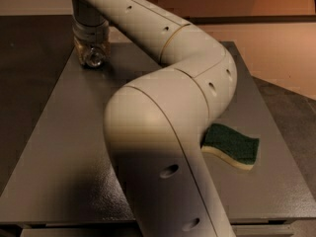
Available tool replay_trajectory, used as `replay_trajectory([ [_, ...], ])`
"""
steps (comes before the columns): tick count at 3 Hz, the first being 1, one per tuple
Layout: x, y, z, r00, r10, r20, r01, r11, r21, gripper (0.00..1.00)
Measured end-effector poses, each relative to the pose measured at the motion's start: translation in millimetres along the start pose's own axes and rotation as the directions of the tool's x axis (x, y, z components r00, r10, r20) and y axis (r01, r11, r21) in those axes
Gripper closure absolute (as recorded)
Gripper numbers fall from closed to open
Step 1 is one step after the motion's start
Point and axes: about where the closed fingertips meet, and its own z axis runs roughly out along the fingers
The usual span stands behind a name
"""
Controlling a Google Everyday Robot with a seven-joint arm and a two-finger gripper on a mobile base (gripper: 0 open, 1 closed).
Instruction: Pick pepsi can
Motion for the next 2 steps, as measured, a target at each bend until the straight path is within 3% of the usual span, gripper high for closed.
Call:
replay_trajectory([
  [1, -0.9, -0.1, -18.7, 0.999, -0.016, 0.044, 0.016, 0.9999, -0.003, 0.88],
  [2, 5.4, -2.0, -46.3, 0.993, -0.06, 0.104, 0.061, 0.9981, -0.01, 1.0],
])
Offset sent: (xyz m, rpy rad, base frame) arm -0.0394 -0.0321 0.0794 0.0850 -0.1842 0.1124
